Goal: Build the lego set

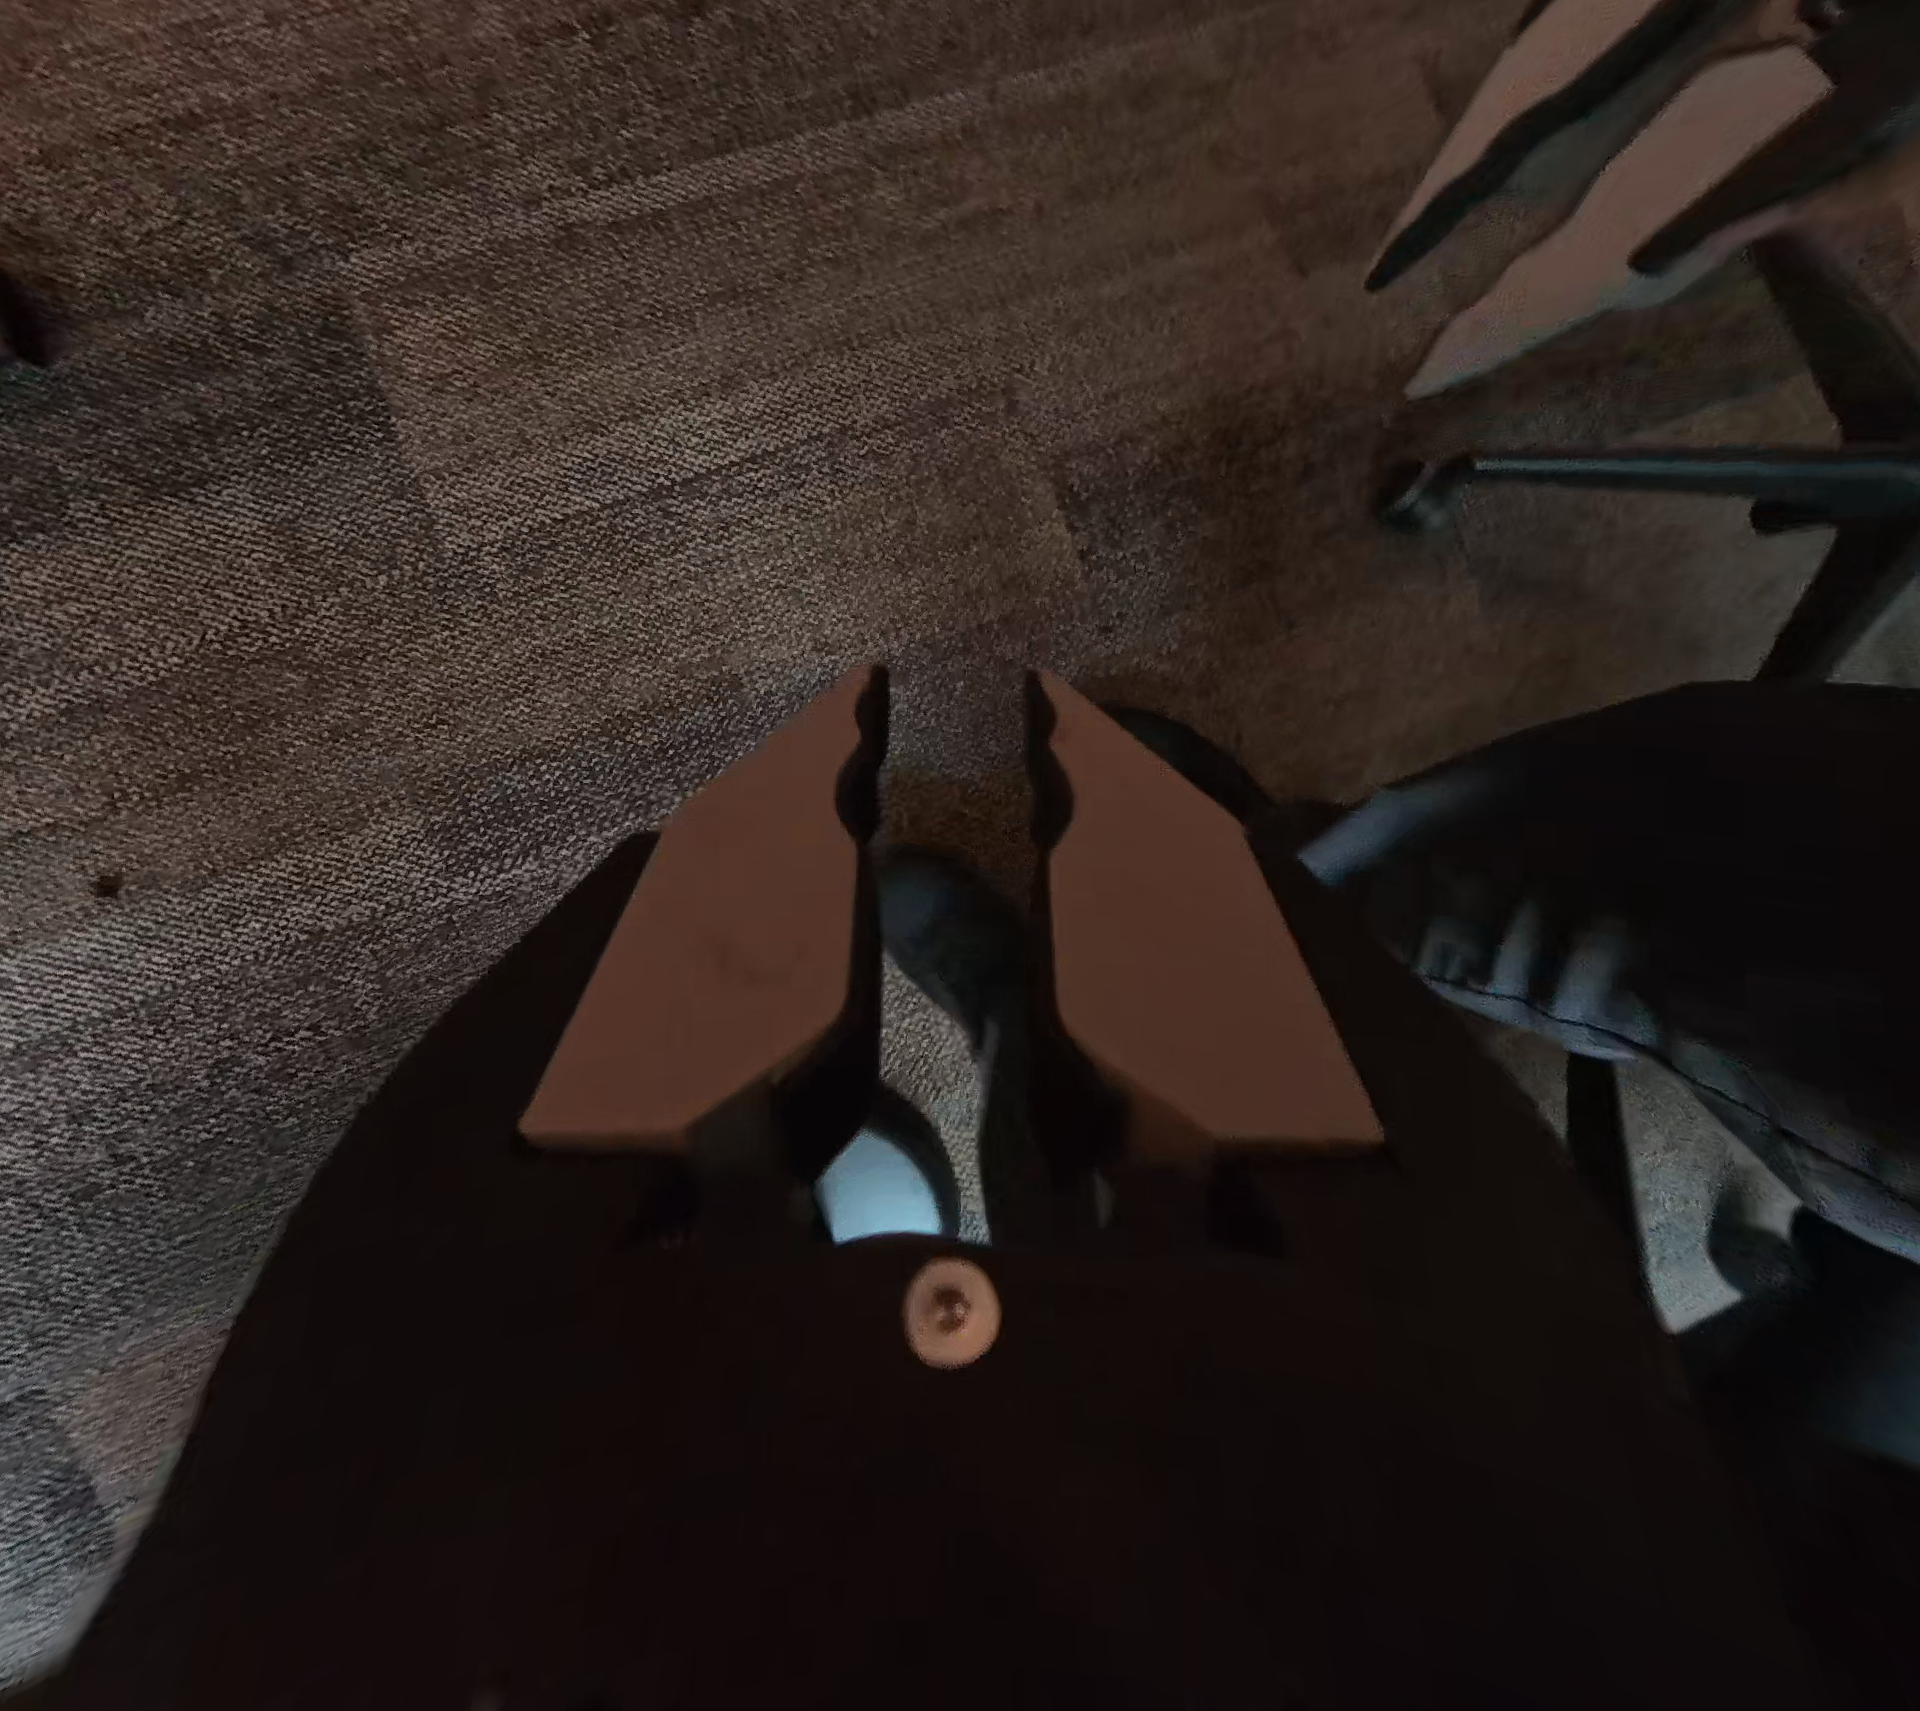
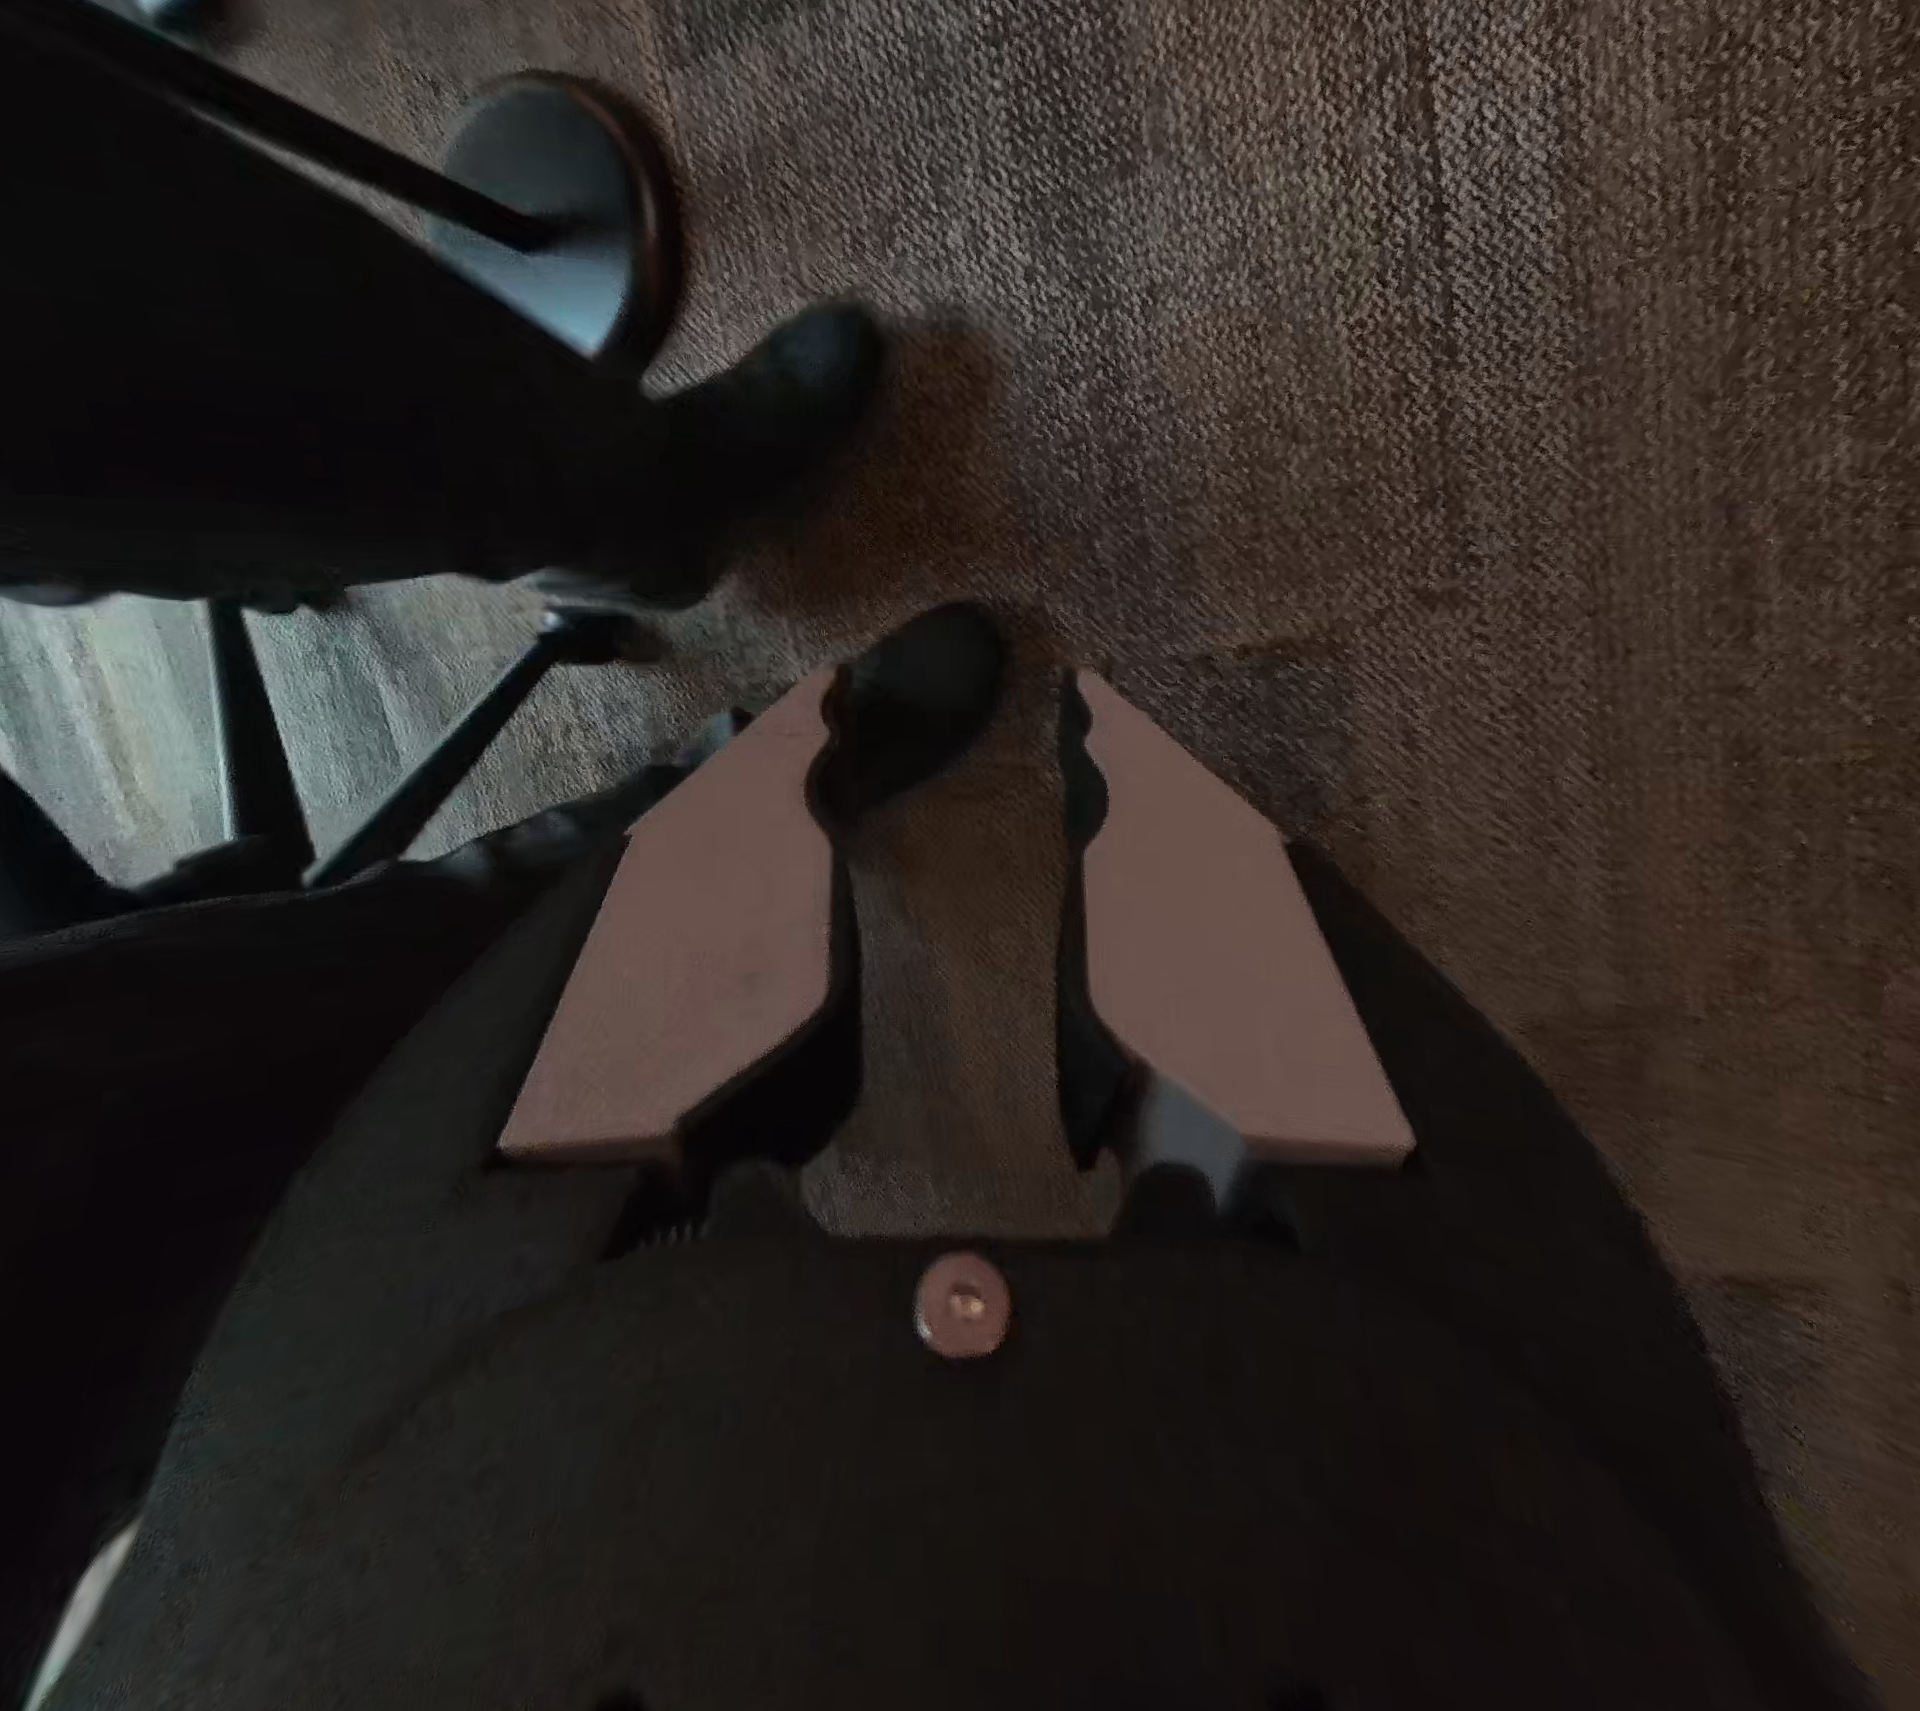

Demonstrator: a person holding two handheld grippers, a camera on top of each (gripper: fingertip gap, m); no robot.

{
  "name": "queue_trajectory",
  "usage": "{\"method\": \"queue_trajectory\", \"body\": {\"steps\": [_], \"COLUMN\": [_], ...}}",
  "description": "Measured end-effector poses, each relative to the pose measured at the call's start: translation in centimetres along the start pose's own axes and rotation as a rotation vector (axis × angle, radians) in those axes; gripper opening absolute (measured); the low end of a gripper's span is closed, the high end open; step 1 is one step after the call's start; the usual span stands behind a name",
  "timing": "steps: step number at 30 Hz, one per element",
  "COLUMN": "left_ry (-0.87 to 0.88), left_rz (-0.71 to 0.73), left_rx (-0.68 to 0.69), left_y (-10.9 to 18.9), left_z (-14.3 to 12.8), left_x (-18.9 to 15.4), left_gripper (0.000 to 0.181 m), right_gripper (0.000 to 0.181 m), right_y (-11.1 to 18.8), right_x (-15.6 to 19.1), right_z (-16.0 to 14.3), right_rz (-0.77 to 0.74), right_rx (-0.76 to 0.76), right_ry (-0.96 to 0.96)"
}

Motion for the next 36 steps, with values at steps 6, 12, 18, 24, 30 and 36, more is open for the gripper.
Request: {"method": "queue_trajectory", "body": {"steps": [6, 12, 18, 24, 30, 36], "left_ry": [0.2, 0.442, 0.807, 1.201, 1.618, 1.467], "left_rz": [0.11, 0.373, 0.666, 0.829, 0.837, 0.743], "left_rx": [-0.161, -0.237, -0.095, 0.002, -0.123, 0.064], "left_y": [-0.3, 1.3, -0.3, -7.6, -13.9, -11.8], "left_z": [2.0, -0.6, -7.6, -10.9, -12.4, -19.2], "left_x": [6.8, 13.8, 14.2, 10.7, 6.5, 6.6], "left_gripper": [0.023, 0.026, 0.028, 0.023, 0.024, 0.018], "right_gripper": [0.036, 0.038, 0.041, 0.038, 0.031, 0.023], "right_y": [0.4, -5.3, -16.7, -29.0, -39.4, -55.3], "right_x": [-10.1, -15.7, -14.2, -10.2, -7.2, -3.5], "right_z": [8.0, 21.8, 32.8, 40.1, 45.9, 51.5], "right_rz": [-0.034, -0.019, 0.161, 0.307, 0.31, 0.231], "right_rx": [0.199, 0.262, 0.34, 0.35, 0.265, 0.154], "right_ry": [0.103, 0.32, 0.69, 0.95, 0.918, 0.97]}}
Point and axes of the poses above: each gripper's, where its closed fingertips meet, y back along the fingers, z out of its top, x = y × z across the jaws, the point moved 1 cm from there along y, back along the fingers, and after that the axes turned 2 degrees about z, right-handed, at the moved point
